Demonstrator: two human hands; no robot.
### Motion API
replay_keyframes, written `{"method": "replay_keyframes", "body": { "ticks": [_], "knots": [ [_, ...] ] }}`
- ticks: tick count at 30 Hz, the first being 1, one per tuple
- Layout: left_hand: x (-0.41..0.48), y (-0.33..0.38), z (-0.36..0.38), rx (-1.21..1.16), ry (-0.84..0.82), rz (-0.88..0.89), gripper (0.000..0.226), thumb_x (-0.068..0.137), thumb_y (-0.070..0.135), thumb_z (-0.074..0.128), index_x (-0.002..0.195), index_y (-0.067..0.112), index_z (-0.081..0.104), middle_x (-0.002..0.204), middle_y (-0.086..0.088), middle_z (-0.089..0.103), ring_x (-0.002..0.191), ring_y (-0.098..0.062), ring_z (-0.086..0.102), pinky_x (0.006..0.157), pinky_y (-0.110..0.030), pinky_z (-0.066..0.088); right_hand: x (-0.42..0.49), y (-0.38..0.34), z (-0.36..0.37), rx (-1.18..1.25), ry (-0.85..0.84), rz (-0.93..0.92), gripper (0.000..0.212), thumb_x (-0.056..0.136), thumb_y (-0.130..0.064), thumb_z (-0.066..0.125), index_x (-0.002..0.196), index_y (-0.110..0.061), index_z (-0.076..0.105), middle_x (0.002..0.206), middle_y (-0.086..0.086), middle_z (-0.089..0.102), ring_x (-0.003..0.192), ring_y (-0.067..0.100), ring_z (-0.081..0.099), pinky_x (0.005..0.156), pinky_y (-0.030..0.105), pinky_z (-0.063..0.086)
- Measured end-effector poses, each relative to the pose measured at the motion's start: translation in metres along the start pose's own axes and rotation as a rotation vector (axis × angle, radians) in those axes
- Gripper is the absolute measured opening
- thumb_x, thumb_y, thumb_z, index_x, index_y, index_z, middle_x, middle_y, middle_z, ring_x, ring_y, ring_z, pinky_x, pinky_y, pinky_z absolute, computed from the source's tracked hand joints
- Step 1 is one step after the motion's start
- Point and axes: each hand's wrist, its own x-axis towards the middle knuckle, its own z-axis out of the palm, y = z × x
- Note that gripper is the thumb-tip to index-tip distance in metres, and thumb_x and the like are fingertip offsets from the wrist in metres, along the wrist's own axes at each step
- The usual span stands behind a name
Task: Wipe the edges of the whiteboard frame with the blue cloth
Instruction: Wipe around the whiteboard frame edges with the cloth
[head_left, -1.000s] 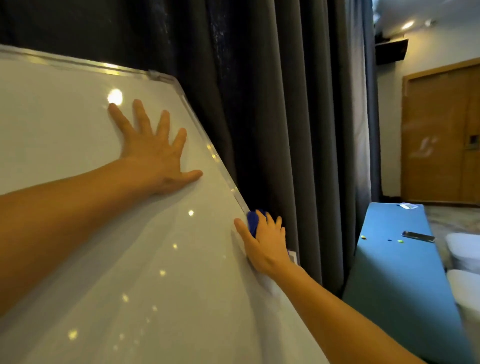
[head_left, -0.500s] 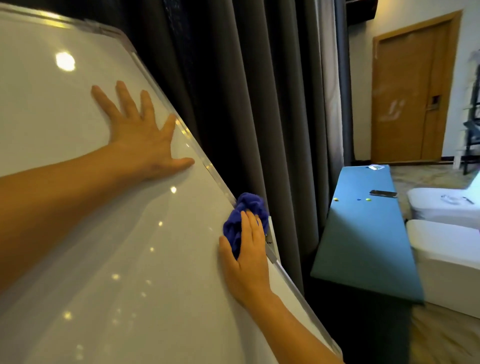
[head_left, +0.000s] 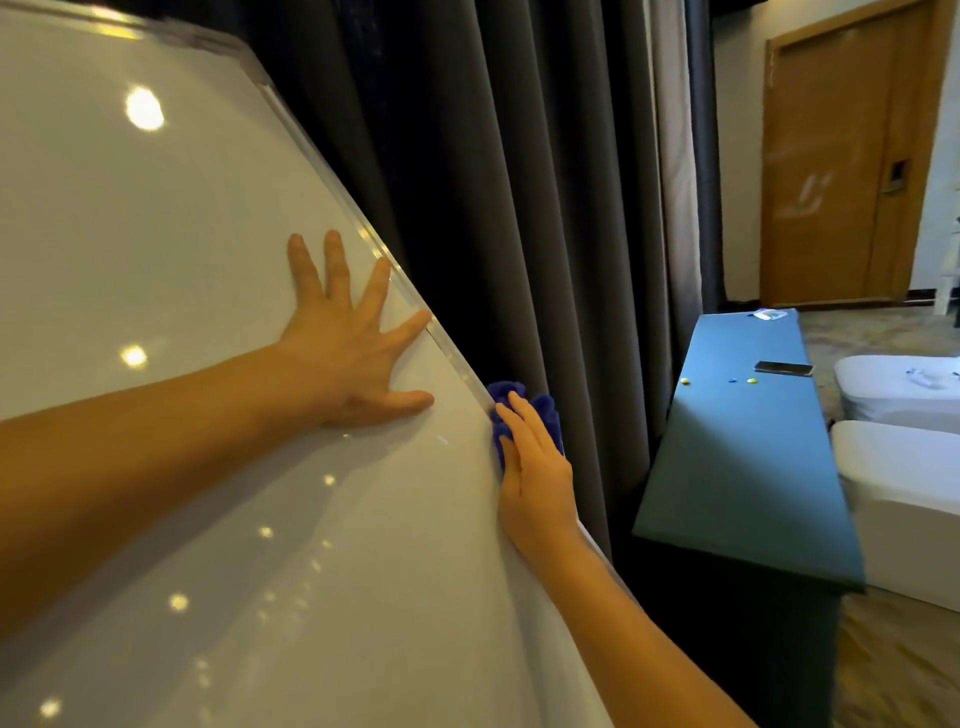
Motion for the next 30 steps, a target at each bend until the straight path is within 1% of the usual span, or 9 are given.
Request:
{"method": "replay_keyframes", "body": {
  "ticks": [7, 11, 14, 17, 21, 23, 24, 27, 30],
  "knots": [
    [-0.012, 0.033, 0.002, -0.043, -0.016, 0.105, 0.096, 0.066, 0.089, -0.005, 0.149, 0.042, -0.016, 0.157, -0.026, -0.022, 0.136, -0.061, -0.023, 0.1, -0.08, -0.012, -0.067, 0.048, -0.016, -0.083, 0.072, -0.091, 0.04, 0.095, -0.003, 0.056, 0.134, -0.011, 0.058, 0.143, 0.003, 0.053, 0.134, 0.015, 0.044, 0.113, 0.014, 0.025],
    [-0.013, 0.052, 0.001, -0.057, -0.029, 0.126, 0.101, 0.059, 0.086, -0.013, 0.148, 0.039, -0.019, 0.156, -0.028, -0.024, 0.134, -0.063, -0.024, 0.101, -0.079, -0.012, -0.113, 0.112, -0.04, -0.076, 0.155, 0.426, 0.039, 0.101, -0.008, 0.048, 0.139, -0.012, 0.052, 0.145, 0.007, 0.051, 0.131, 0.027, 0.049, 0.114, 0.036, 0.035],
    [-0.01, 0.062, 0.0, -0.049, -0.037, 0.114, 0.102, 0.061, 0.089, -0.009, 0.149, 0.038, -0.019, 0.156, -0.029, -0.023, 0.134, -0.064, -0.023, 0.101, -0.08, -0.012, -0.118, 0.132, -0.057, -0.048, 0.34, 0.758, 0.027, 0.103, -0.012, 0.043, 0.124, -0.004, 0.06, 0.12, 0.026, 0.062, 0.101, 0.033, 0.059, 0.096, 0.047, 0.047],
    [-0.01, 0.077, 0.0, -0.046, -0.049, 0.104, 0.105, 0.06, 0.093, -0.006, 0.148, 0.038, -0.021, 0.156, -0.029, -0.024, 0.133, -0.065, -0.024, 0.1, -0.081, -0.011, -0.097, 0.102, -0.047, 0.134, 0.336, 0.643, 0.026, 0.103, -0.024, 0.045, 0.12, -0.015, 0.062, 0.114, 0.006, 0.065, 0.095, 0.01, 0.059, 0.083, 0.017, 0.048],
    [-0.013, 0.102, 0.001, -0.047, -0.082, 0.046, 0.105, 0.061, 0.093, 0.001, 0.147, 0.038, -0.023, 0.155, -0.029, -0.026, 0.133, -0.064, -0.025, 0.103, -0.079, -0.006, -0.073, 0.075, -0.029, 0.09, 0.017, 0.203, 0.043, 0.105, -0.031, 0.039, 0.147, -0.04, 0.036, 0.148, -0.032, 0.031, 0.14, -0.008, 0.025, 0.113, 0.009, 0.017],
    [-0.014, 0.106, 0.001, -0.049, -0.07, 0.035, 0.104, 0.063, 0.093, 0.002, 0.148, 0.038, -0.022, 0.155, -0.029, -0.026, 0.133, -0.064, -0.024, 0.104, -0.079, -0.005, -0.077, 0.103, -0.033, -0.003, -0.033, 0.17, 0.045, 0.105, -0.031, 0.036, 0.15, -0.035, 0.029, 0.151, -0.031, 0.02, 0.144, -0.009, 0.009, 0.113, 0.01, 0.005],
    [-0.014, 0.107, 0.002, -0.053, -0.064, 0.034, 0.104, 0.063, 0.093, 0.001, 0.148, 0.037, -0.022, 0.155, -0.029, -0.025, 0.133, -0.064, -0.023, 0.104, -0.079, -0.004, -0.085, 0.124, -0.038, -0.022, -0.002, 0.252, 0.044, 0.105, -0.031, 0.036, 0.149, -0.03, 0.034, 0.152, -0.024, 0.027, 0.146, -0.002, 0.015, 0.115, 0.016, 0.011],
    [-0.014, 0.11, 0.005, -0.049, -0.056, 0.012, 0.105, 0.062, 0.093, -0.002, 0.148, 0.036, -0.022, 0.155, -0.031, -0.023, 0.133, -0.065, -0.021, 0.104, -0.079, -0.002, -0.109, 0.171, -0.059, -0.073, 0.134, 0.653, 0.027, 0.105, -0.025, 0.039, 0.11, -0.012, 0.061, 0.108, 0.005, 0.064, 0.111, 0.03, 0.061, 0.09, 0.032, 0.044],
    [-0.015, 0.117, 0.006, -0.061, -0.043, -0.023, 0.105, 0.061, 0.093, -0.005, 0.149, 0.037, -0.02, 0.156, -0.031, -0.019, 0.134, -0.065, -0.02, 0.104, -0.078, -0.001, -0.099, 0.17, -0.064, -0.101, 0.041, 0.685, 0.025, 0.102, -0.02, 0.046, 0.079, -0.017, 0.054, 0.08, 0.002, 0.06, 0.086, 0.032, 0.064, 0.068, 0.032, 0.042]
  ]
}}
